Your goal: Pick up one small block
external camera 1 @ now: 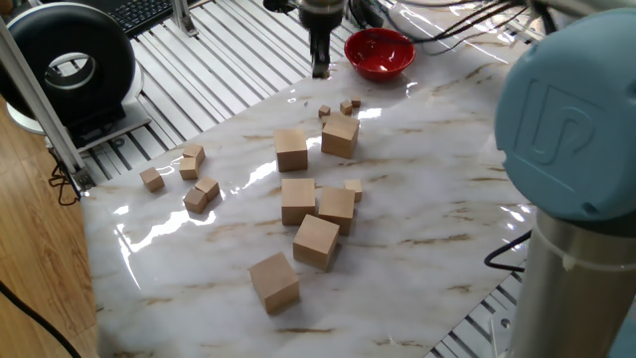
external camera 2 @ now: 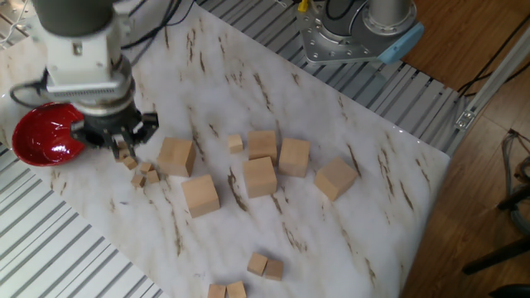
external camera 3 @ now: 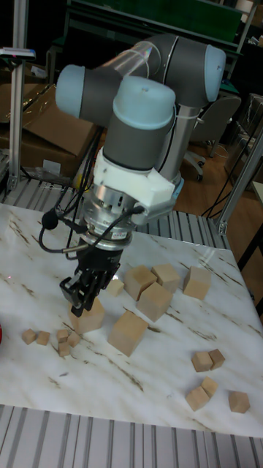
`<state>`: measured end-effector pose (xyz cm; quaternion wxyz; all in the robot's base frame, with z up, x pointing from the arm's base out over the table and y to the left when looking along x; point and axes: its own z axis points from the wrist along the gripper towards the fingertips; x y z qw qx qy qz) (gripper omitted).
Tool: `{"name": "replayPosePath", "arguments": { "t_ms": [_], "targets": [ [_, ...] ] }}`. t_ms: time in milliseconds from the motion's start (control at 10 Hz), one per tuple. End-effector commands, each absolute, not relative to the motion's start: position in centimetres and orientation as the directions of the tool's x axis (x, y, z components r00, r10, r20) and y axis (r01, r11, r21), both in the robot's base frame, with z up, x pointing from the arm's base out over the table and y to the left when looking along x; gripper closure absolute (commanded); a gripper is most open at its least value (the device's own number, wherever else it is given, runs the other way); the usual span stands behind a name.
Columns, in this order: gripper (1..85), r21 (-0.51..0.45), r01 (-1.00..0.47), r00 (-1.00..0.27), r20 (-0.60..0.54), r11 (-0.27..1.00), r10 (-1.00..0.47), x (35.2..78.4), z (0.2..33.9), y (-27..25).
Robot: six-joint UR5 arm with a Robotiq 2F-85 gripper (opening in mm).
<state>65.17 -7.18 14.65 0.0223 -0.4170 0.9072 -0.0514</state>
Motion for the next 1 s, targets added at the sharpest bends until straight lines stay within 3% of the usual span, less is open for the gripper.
{"name": "replayPosePath", "arguments": {
  "t_ms": [0,900],
  "targets": [
    [83.7,-0.117,-0.702,-0.709,0.015,0.703,-0.705,64.1,17.1,-8.1],
    [84.7,-0.125,-0.708,-0.702,0.029,0.695,-0.711,64.0,17.3,-8.9]
  ]
}}
